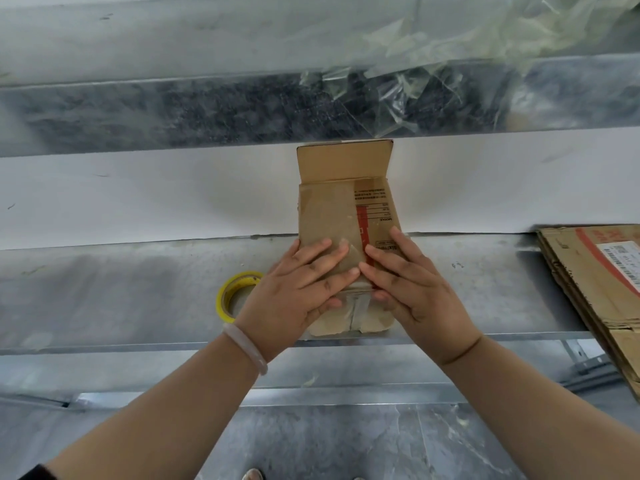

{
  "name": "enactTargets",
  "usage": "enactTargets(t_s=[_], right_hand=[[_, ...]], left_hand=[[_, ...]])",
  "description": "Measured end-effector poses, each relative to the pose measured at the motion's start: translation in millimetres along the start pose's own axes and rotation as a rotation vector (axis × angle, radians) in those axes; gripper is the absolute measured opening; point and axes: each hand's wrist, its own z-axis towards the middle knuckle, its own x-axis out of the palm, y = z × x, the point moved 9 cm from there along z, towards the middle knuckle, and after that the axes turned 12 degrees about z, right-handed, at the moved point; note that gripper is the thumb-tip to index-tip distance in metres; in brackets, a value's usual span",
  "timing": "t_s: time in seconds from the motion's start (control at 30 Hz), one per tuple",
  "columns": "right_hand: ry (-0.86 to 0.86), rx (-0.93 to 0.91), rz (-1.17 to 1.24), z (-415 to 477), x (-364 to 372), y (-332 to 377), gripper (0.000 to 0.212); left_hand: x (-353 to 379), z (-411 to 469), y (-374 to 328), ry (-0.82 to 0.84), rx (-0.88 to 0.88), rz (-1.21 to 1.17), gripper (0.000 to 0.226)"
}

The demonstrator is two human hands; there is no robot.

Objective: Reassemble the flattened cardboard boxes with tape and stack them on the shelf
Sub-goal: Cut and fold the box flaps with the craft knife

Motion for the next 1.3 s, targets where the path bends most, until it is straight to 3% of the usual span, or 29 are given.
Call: enactTargets(t_s=[0.1, 0.33, 0.5, 0.67, 0.77, 0.9, 1.03, 1.3], right_hand=[[-0.021, 0.033, -0.025, -4.1, 2.2, -5.9, 0.039], [-0.148, 0.395, 0.142, -12.6, 10.2, -17.5, 0.058], [-0.276, 0.537, 0.487, -20.0, 14.0, -15.8, 0.064], [-0.371, 0.733, 0.729, -25.5, 16.5, -22.0, 0.057], [-0.260, 0.677, 0.581, -21.3, 12.1, -19.0, 0.060], [-0.093, 0.292, 0.120, -8.4, -6.5, -8.3, 0.046], [-0.036, 0.071, 0.047, -1.9, -4.1, -1.6, 0.034], [0.095, 0.166, 0.003, -14.3, 6.5, -3.4, 0.067]], left_hand=[[0.0, -4.0, 8.1, -0.040, -0.055, -0.068, 0.051], [8.5, -16.7, 7.6, -0.173, -0.519, -0.476, 0.059], [19.4, -27.0, 3.1, -0.327, -0.787, -0.857, 0.057], [31.3, -32.4, 5.9, -0.310, -1.056, -1.168, 0.051], [18.2, -32.2, 11.1, -0.256, -0.930, -0.950, 0.049], [-17.8, -16.6, 13.0, -0.173, -0.504, -0.293, 0.043], [-19.4, 1.1, -8.1, -0.134, -0.097, -0.045, 0.032], [-4.9, 3.9, -8.9, 0.016, -0.064, 0.111, 0.043]])
